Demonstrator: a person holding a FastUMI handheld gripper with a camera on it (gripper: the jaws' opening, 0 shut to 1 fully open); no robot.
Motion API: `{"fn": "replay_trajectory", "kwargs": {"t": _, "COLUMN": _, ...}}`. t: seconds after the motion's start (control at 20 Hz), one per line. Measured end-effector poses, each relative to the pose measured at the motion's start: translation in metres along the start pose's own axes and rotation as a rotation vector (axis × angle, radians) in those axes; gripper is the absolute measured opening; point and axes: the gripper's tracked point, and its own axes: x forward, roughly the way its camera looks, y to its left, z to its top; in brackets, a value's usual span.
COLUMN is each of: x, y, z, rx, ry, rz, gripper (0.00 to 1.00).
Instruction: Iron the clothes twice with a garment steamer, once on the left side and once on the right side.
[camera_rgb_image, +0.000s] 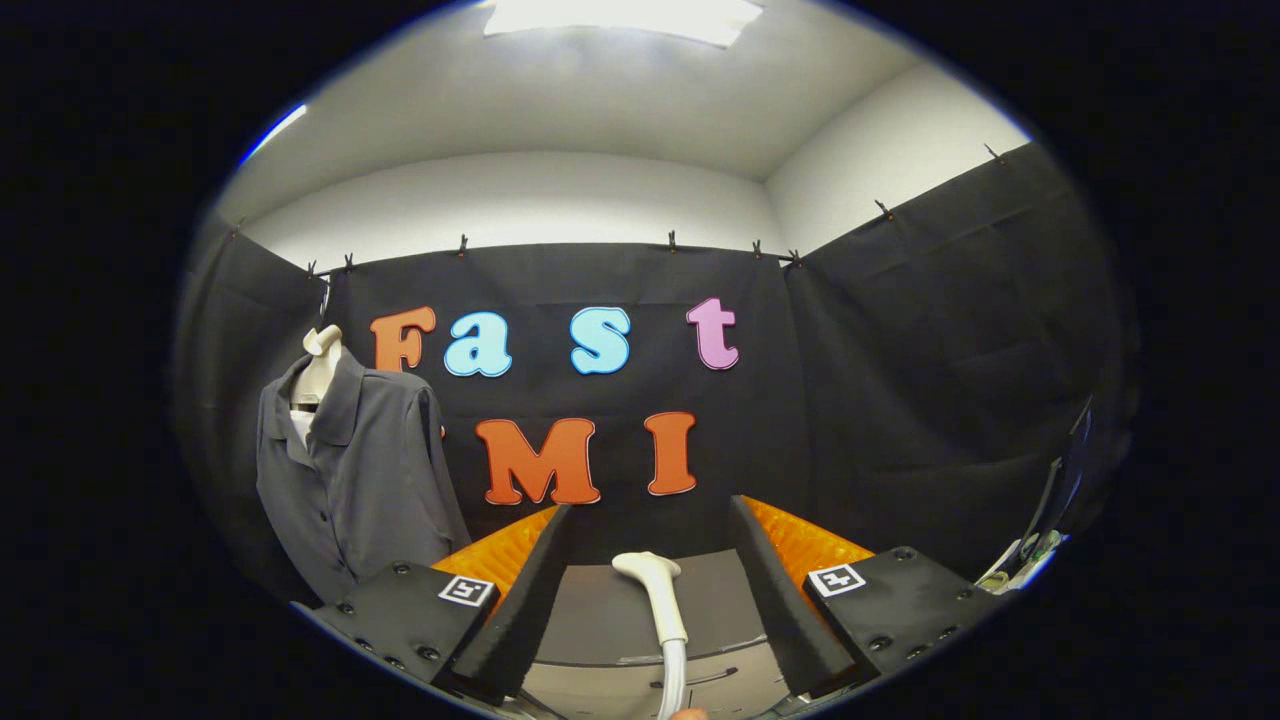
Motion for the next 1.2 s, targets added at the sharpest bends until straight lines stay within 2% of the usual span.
{"fn": "replay_trajectory", "kwargs": {"t": 0.45, "x": 0.024, "y": 0.012, "z": -0.022, "rx": -0.015, "ry": 0.051, "rz": 0.004, "gripper": 0.96}}
{"fn": "replay_trajectory", "kwargs": {"t": 0.85, "x": 0.084, "y": 0.019, "z": -0.094, "rx": -0.066, "ry": 0.217, "rz": 0.029, "gripper": 0.96}}
{"fn": "replay_trajectory", "kwargs": {"t": 1.2, "x": 0.148, "y": -0.002, "z": -0.166, "rx": -0.043, "ry": 0.375, "rz": -0.012, "gripper": 0.96}}
